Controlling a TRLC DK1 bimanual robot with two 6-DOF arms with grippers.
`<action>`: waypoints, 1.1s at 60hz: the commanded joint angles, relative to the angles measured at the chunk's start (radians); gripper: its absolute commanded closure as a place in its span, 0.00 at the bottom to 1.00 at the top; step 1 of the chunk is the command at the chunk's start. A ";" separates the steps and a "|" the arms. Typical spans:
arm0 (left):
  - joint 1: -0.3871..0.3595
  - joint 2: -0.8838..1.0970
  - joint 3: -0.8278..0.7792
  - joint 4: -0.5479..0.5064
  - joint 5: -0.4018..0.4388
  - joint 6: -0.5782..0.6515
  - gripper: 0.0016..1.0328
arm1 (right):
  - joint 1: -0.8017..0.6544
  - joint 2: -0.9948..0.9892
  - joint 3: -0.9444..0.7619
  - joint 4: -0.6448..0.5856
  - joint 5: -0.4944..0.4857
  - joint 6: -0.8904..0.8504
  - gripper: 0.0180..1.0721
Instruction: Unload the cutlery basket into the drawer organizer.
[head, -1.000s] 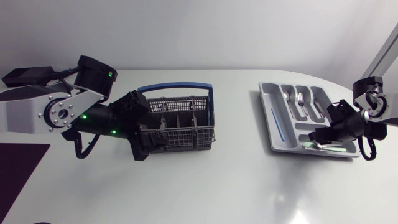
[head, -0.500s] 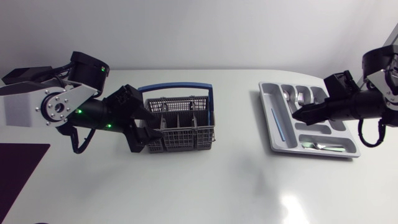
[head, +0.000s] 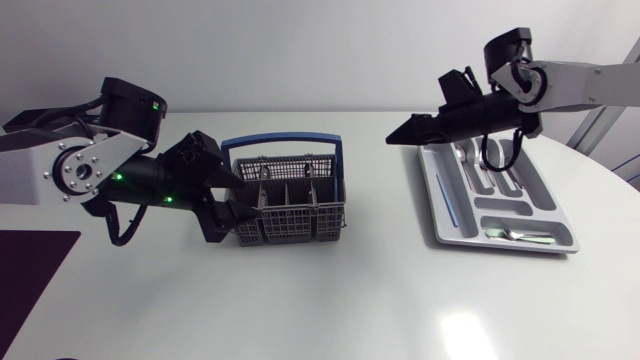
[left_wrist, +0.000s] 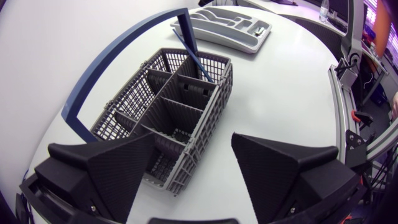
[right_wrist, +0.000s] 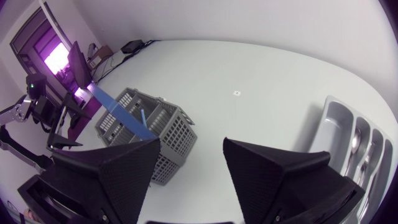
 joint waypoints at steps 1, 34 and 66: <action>-0.018 0.002 -0.017 -0.011 0.000 -0.026 0.17 | 0.031 0.075 0.073 -0.016 -0.032 0.040 0.30; -0.055 0.047 0.003 -0.014 0.000 -0.023 0.17 | 0.175 0.288 0.286 -0.077 -0.093 0.043 0.43; -0.058 0.048 -0.002 -0.014 0.000 -0.023 0.17 | 0.210 0.276 0.255 -0.206 -0.121 -0.051 0.58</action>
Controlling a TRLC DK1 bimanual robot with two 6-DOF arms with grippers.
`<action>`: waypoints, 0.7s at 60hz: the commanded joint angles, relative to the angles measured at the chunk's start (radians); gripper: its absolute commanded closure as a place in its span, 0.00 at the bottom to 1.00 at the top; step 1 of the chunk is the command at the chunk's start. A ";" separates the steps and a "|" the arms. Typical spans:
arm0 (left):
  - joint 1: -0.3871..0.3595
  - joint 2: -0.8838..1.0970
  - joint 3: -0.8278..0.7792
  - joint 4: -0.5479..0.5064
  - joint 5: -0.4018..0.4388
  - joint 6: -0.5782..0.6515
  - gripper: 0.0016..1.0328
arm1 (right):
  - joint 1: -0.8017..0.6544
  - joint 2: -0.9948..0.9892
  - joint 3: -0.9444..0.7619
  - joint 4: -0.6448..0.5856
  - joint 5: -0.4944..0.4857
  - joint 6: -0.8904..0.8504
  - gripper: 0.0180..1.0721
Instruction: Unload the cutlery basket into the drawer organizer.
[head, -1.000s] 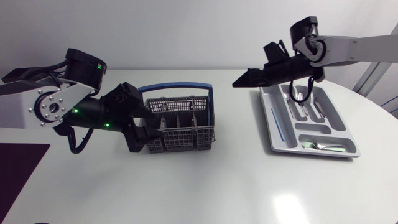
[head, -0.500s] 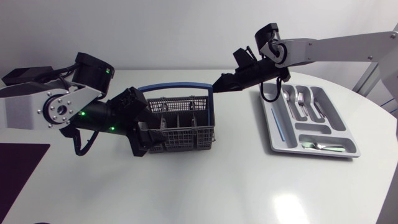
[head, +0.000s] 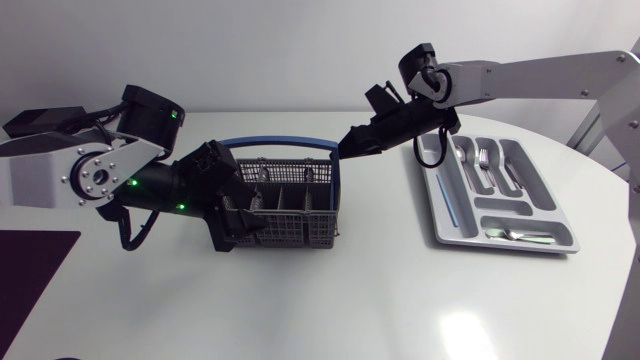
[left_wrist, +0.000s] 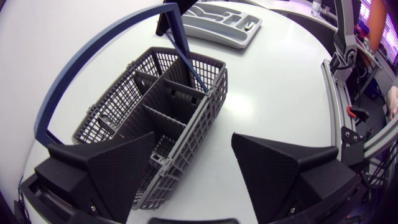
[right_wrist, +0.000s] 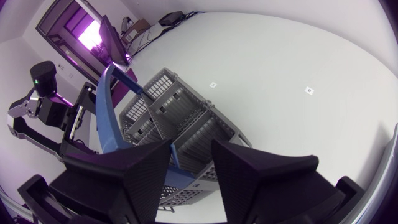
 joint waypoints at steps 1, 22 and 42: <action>-0.009 0.017 -0.002 -0.006 -0.001 -0.023 0.17 | 0.015 0.006 -0.027 -0.024 -0.010 -0.017 0.58; -0.009 0.011 -0.010 -0.008 -0.001 -0.023 0.17 | 0.043 -0.006 -0.030 -0.073 -0.030 -0.043 0.91; -0.022 0.001 -0.017 -0.017 -0.001 -0.026 0.17 | 0.037 -0.098 -0.016 -0.091 -0.079 -0.034 0.94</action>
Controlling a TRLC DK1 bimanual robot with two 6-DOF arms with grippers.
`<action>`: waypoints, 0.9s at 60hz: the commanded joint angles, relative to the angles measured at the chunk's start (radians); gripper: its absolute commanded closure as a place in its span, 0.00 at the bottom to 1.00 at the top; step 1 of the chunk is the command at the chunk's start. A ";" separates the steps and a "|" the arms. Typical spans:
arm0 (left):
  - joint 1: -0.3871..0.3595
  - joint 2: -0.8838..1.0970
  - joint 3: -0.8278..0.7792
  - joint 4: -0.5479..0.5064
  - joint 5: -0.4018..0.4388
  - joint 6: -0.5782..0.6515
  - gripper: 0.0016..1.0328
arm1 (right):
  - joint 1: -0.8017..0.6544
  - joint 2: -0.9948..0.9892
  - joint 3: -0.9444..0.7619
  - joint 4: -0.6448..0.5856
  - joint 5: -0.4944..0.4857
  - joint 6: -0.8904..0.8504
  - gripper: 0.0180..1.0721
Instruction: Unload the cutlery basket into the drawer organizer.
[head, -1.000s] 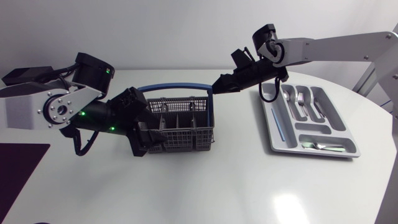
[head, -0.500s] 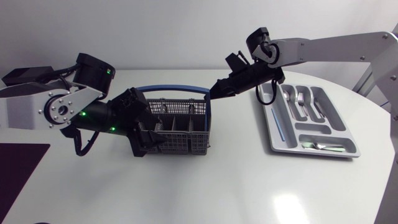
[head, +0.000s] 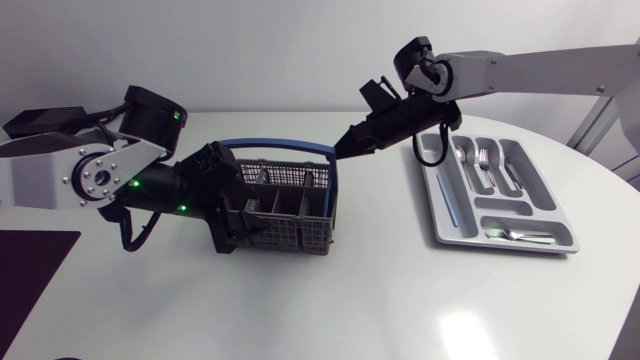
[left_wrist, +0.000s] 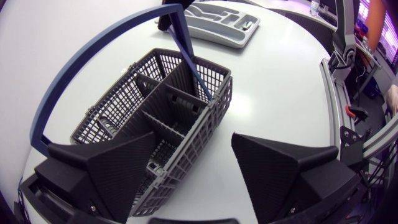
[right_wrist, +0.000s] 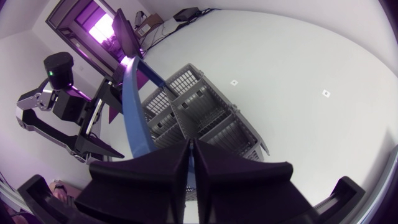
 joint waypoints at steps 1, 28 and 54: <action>-0.011 0.001 -0.019 -0.013 -0.001 -0.026 0.17 | 0.002 -0.043 -0.002 -0.021 -0.032 0.000 0.94; -0.017 -0.031 -0.034 -0.025 -0.001 -0.027 0.17 | -0.082 -0.155 0.096 0.083 -0.043 0.121 0.94; 0.001 -0.074 -0.036 -0.037 -0.007 -0.023 0.17 | -0.277 -0.264 0.030 0.138 0.108 0.166 0.94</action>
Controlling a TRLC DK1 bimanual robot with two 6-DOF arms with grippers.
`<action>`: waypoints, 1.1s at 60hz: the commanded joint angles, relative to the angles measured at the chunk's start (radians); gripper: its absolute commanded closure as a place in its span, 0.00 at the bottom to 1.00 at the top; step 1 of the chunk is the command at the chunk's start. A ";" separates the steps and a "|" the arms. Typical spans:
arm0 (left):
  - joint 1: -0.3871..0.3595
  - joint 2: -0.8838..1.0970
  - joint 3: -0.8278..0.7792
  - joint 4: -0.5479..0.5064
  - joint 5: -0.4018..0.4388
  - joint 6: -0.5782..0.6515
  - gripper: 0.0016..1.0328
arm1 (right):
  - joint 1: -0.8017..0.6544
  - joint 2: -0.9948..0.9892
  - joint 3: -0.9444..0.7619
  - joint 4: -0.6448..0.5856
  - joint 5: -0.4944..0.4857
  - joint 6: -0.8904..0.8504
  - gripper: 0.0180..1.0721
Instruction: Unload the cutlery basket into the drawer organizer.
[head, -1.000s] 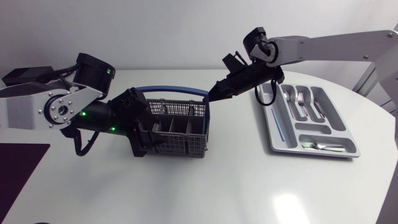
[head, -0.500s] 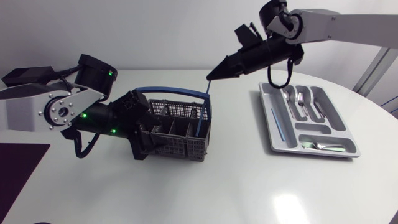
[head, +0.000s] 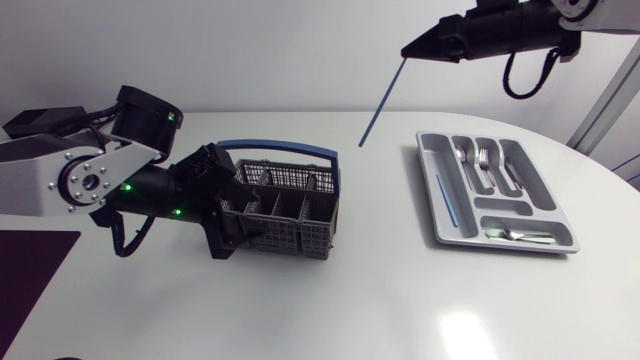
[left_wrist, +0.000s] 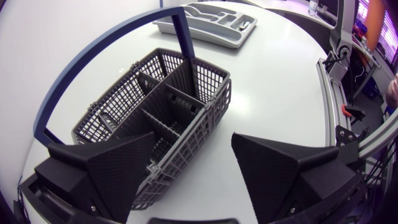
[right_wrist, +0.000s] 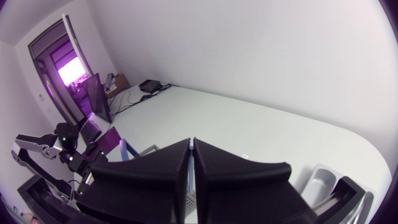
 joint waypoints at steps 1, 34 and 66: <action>0.015 -0.031 -0.015 -0.011 -0.003 -0.012 0.17 | -0.035 -0.011 -0.022 -0.076 0.057 -0.040 0.94; 0.086 -0.115 -0.022 -0.058 -0.004 0.015 0.17 | -0.259 0.078 -0.163 -0.342 0.283 -0.298 0.94; 0.225 -0.145 -0.061 -0.054 0.000 0.060 0.16 | -0.230 0.385 -0.067 -0.116 0.327 -0.170 0.91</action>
